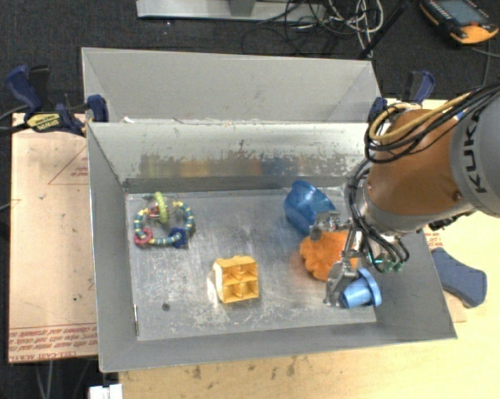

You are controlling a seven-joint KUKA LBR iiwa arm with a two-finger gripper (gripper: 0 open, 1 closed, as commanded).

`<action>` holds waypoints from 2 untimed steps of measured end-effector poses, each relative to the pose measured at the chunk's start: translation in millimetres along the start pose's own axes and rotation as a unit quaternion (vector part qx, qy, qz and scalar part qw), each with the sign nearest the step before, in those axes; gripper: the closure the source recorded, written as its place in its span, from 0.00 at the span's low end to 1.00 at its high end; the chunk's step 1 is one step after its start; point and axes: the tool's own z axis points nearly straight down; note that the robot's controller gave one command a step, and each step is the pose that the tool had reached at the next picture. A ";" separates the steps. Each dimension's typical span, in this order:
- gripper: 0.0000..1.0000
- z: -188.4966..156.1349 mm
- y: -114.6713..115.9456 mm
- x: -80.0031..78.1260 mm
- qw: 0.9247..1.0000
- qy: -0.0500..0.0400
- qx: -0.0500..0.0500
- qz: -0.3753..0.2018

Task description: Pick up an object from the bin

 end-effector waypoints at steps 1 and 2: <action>0.00 -3.7 0.1 -1.9 1.000 -0.004 0.000 -0.001; 0.00 43.8 -17.5 -30.0 1.000 -0.009 0.000 0.008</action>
Offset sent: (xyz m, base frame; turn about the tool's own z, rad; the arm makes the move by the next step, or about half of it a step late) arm 0.0408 -0.0290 -0.0785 0.0242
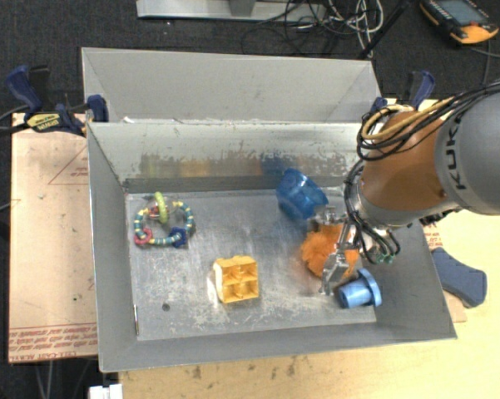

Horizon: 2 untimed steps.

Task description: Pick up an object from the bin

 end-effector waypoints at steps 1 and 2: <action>1.00 32.9 -26.3 -15.1 0.999 0.006 0.000 -0.049; 1.00 32.9 -26.2 -15.1 0.999 0.006 0.000 -0.050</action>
Offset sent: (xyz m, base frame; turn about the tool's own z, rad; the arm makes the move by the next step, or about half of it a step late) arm 0.0000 0.0000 0.0000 0.0000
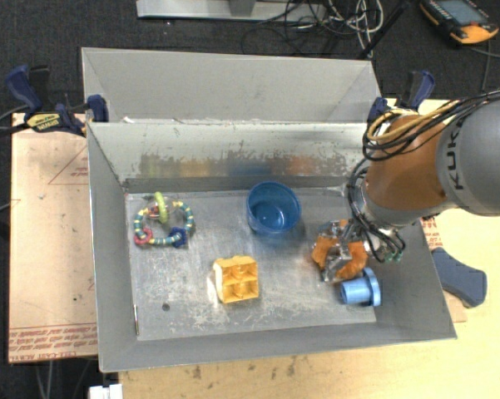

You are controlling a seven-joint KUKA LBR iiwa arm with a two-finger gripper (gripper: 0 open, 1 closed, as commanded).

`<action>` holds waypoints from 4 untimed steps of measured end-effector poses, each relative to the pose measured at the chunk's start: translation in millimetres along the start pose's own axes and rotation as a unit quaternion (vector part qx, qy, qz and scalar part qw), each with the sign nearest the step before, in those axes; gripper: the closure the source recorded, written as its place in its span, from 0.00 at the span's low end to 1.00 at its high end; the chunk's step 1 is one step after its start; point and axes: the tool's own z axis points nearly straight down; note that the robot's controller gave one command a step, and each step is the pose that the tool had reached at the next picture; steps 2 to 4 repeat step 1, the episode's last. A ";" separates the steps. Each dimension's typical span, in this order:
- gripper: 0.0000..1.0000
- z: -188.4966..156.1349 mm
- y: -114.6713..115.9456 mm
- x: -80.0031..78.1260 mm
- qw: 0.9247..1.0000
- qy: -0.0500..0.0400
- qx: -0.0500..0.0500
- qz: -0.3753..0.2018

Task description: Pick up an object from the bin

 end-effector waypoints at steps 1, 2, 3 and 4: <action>1.00 -163.1 -17.7 3.7 1.000 -0.004 0.001 -0.013; 1.00 -163.1 -17.7 3.7 1.000 -0.004 0.001 -0.013; 1.00 -163.1 -17.7 3.7 1.000 -0.004 0.001 -0.013; 1.00 -163.1 -17.7 3.7 1.000 -0.004 0.001 -0.013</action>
Offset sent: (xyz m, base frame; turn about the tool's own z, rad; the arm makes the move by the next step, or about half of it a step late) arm 0.0000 0.0000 0.0000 0.0000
